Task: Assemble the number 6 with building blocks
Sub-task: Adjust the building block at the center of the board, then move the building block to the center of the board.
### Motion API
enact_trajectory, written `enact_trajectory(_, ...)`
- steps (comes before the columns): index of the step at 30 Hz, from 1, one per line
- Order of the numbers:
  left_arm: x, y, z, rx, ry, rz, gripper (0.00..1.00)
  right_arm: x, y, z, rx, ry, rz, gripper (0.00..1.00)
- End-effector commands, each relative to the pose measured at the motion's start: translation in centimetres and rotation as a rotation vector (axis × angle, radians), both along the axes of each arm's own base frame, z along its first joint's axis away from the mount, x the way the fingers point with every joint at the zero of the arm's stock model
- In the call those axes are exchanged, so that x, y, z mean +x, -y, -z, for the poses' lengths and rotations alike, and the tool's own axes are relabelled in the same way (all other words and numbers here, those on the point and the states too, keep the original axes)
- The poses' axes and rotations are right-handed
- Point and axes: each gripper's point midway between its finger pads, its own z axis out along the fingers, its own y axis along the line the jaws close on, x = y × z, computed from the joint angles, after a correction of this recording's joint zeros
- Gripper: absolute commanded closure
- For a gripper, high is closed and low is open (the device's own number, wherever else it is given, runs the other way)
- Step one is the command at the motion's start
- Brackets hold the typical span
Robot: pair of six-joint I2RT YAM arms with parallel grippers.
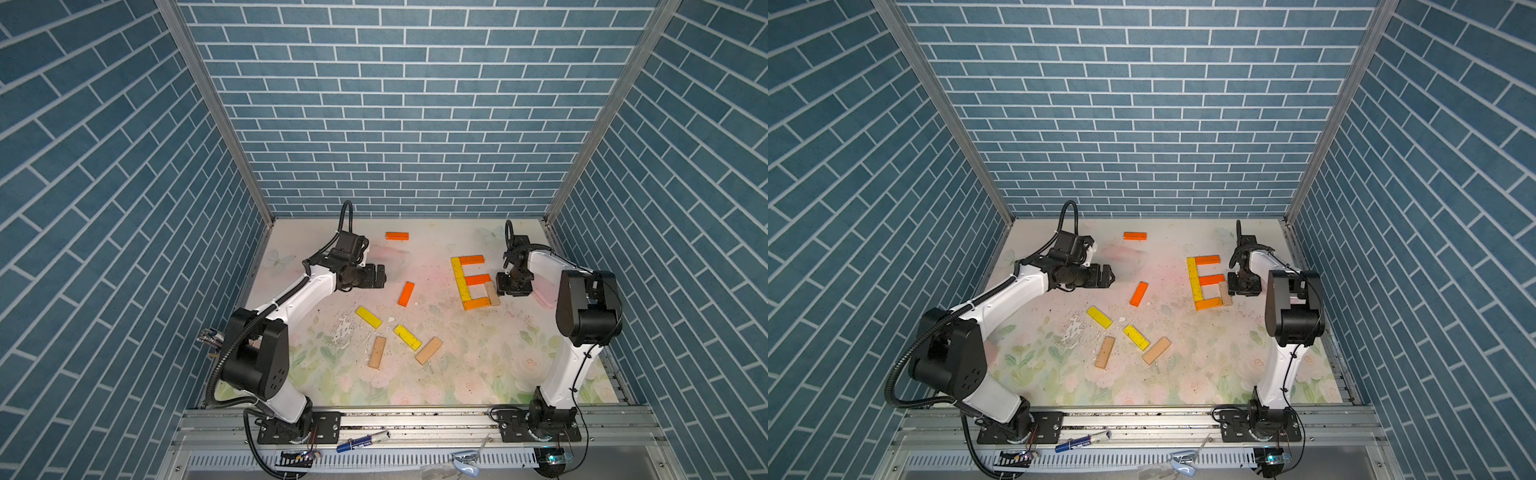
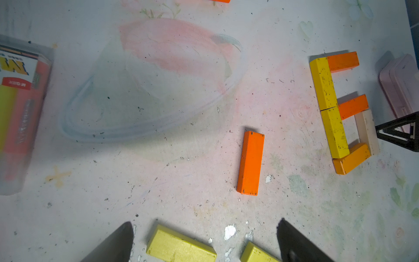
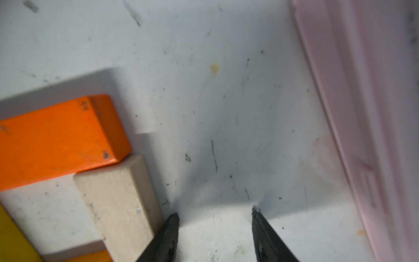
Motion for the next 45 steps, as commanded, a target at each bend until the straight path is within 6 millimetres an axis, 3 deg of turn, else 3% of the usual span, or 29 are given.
enact_trajectory(1,0.3,0.3,-0.3,0.0,0.002,0.004,0.01,-0.4,-0.6,0.7,0.017,-0.027,-0.032,0.45)
enact_trajectory(11,0.2,0.3,-0.2,0.001,0.001,0.006,0.01,0.2,-0.2,0.0,-0.004,-0.007,-0.028,0.44)
enact_trajectory(23,0.3,0.3,-0.2,0.005,-0.005,0.008,0.01,1.3,0.0,-7.3,-0.024,0.174,0.039,0.49)
enact_trajectory(26,0.2,0.4,-0.3,0.005,-0.003,0.014,0.01,0.9,-1.2,-9.3,0.009,0.227,0.047,0.49)
enact_trajectory(34,-0.4,1.0,-0.1,0.047,0.007,0.066,0.03,-1.4,-7.3,-12.6,0.137,0.349,0.022,0.49)
enact_trajectory(41,-2.7,5.0,1.8,0.125,0.001,0.248,0.08,-4.1,-9.5,-14.1,0.308,0.445,0.069,0.5)
enact_trajectory(45,-2.8,6.6,3.3,0.176,-0.054,0.267,0.11,-5.4,-10.2,-14.0,0.384,0.47,0.082,0.5)
